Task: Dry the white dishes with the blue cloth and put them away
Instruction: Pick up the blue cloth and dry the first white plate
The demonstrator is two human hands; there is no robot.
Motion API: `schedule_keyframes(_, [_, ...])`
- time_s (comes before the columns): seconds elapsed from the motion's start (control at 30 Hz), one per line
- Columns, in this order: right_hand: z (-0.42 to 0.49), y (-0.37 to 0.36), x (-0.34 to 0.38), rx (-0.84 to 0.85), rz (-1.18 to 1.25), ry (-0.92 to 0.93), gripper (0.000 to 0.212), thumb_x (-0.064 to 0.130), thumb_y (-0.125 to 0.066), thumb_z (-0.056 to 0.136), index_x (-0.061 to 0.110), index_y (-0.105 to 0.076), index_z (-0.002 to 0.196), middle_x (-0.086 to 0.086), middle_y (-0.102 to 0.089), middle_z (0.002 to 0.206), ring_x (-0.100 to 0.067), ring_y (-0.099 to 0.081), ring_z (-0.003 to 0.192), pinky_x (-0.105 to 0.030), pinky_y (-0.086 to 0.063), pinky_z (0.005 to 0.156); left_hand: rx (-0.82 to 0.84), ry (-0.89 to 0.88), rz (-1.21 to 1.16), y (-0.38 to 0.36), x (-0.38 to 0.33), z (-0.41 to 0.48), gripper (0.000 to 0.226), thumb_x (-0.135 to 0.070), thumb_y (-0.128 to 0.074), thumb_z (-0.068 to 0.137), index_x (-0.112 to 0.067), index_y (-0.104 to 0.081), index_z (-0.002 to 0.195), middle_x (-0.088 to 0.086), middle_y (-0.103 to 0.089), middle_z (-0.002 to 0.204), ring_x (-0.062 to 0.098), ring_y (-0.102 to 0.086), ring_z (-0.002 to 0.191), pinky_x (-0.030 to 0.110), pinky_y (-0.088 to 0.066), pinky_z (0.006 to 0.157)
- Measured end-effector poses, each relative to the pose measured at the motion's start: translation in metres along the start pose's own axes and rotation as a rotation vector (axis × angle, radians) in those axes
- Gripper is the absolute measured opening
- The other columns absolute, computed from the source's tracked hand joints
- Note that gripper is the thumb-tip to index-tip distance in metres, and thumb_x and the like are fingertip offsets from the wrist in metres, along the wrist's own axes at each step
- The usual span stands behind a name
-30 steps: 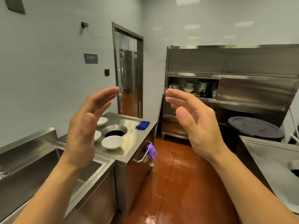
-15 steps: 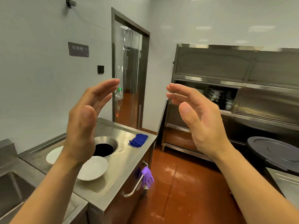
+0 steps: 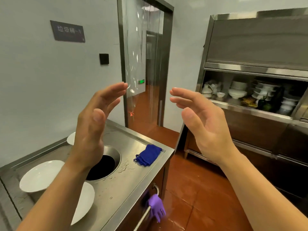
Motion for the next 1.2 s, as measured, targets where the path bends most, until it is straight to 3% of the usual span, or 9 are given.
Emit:
schedule_keyframes(0.2, [0.066,-0.001,-0.116,0.109,0.167,0.000,0.070,0.071,-0.042,0.093,0.020,-0.056,0.139,0.004,-0.066,0.134,-0.009,-0.062,0.125,-0.026,-0.052,0.102,-0.081,0.098,0.068,-0.033,0.086,0.038,0.069,-0.082,-0.042,0.095,-0.035,-0.060,0.142,-0.002,-0.061,0.151,0.030,-0.051,0.147,0.054,-0.038,0.121])
schedule_keyframes(0.37, [0.089,-0.043,-0.209,0.232,0.266,-0.088,0.056,0.047,-0.049,0.095,0.015,-0.057,0.140,0.002,-0.066,0.136,-0.011,-0.061,0.127,-0.039,-0.053,0.104,-0.152,0.254,0.154,-0.042,0.167,0.041,0.064,-0.081,-0.041,0.095,-0.040,-0.060,0.141,-0.002,-0.061,0.150,0.029,-0.052,0.147,0.056,-0.038,0.122])
schedule_keyframes(0.53, [0.102,-0.096,-0.304,0.331,0.338,-0.135,0.054,0.044,-0.051,0.095,0.013,-0.059,0.138,0.001,-0.066,0.134,-0.012,-0.063,0.125,-0.039,-0.053,0.104,-0.253,0.365,0.174,-0.039,0.262,0.022,0.066,-0.076,-0.044,0.098,-0.029,-0.056,0.143,0.006,-0.059,0.151,0.033,-0.052,0.145,0.060,-0.037,0.121])
schedule_keyframes(0.63, [0.104,-0.130,-0.365,0.387,0.360,-0.177,0.052,0.040,-0.052,0.097,0.009,-0.059,0.137,-0.002,-0.066,0.134,-0.016,-0.063,0.125,-0.041,-0.053,0.103,-0.296,0.444,0.193,-0.038,0.326,0.007,0.064,-0.071,-0.043,0.101,-0.024,-0.055,0.144,0.001,-0.060,0.149,0.033,-0.051,0.145,0.057,-0.038,0.121])
schedule_keyframes(0.83, [0.093,-0.181,-0.466,0.514,0.430,-0.304,0.053,0.045,-0.053,0.098,0.010,-0.058,0.138,-0.002,-0.065,0.135,-0.018,-0.062,0.126,-0.044,-0.052,0.104,-0.371,0.624,0.204,-0.056,0.415,-0.027,0.057,-0.066,-0.043,0.104,-0.027,-0.056,0.144,0.006,-0.059,0.150,0.033,-0.053,0.144,0.053,-0.041,0.119])
schedule_keyframes(0.9, [0.085,-0.196,-0.500,0.557,0.454,-0.346,0.052,0.045,-0.054,0.098,0.011,-0.058,0.138,-0.001,-0.066,0.134,-0.019,-0.062,0.126,-0.044,-0.051,0.105,-0.405,0.695,0.243,-0.062,0.442,-0.042,0.052,-0.062,-0.041,0.107,-0.028,-0.057,0.142,0.003,-0.062,0.148,0.030,-0.055,0.143,0.049,-0.043,0.118])
schedule_keyframes(1.0, [0.078,-0.217,-0.548,0.622,0.489,-0.377,0.049,0.039,-0.056,0.098,0.009,-0.059,0.137,-0.003,-0.066,0.133,-0.017,-0.063,0.124,-0.041,-0.051,0.105,-0.498,0.806,0.306,-0.069,0.478,-0.064,0.040,-0.038,-0.034,0.109,-0.031,-0.061,0.138,-0.005,-0.066,0.144,0.023,-0.059,0.140,0.044,-0.046,0.117])
schedule_keyframes(1.13, [0.066,-0.253,-0.610,0.796,0.433,-0.365,0.047,0.039,-0.061,0.096,0.015,-0.058,0.137,0.000,-0.066,0.133,-0.010,-0.062,0.123,-0.035,-0.051,0.105,-0.477,1.076,0.452,-0.099,0.531,-0.099,0.044,-0.066,-0.047,0.100,-0.043,-0.057,0.137,-0.022,-0.063,0.142,0.005,-0.059,0.135,0.017,-0.048,0.105])
schedule_keyframes(1.2, [0.056,-0.270,-0.637,0.909,0.332,-0.327,0.047,0.038,-0.065,0.095,0.020,-0.057,0.138,0.005,-0.064,0.133,-0.007,-0.060,0.123,-0.026,-0.047,0.106,-0.516,1.248,0.511,-0.112,0.553,-0.123,0.041,-0.062,-0.057,0.095,-0.047,-0.057,0.134,-0.026,-0.062,0.135,-0.002,-0.059,0.129,0.017,-0.050,0.100])
Point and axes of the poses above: each hand's wrist, its own z-axis towards the middle knuckle, its own y-axis out of the back of the hand, x = y × z, the point moved 5 cm from there along z, towards the middle knuckle
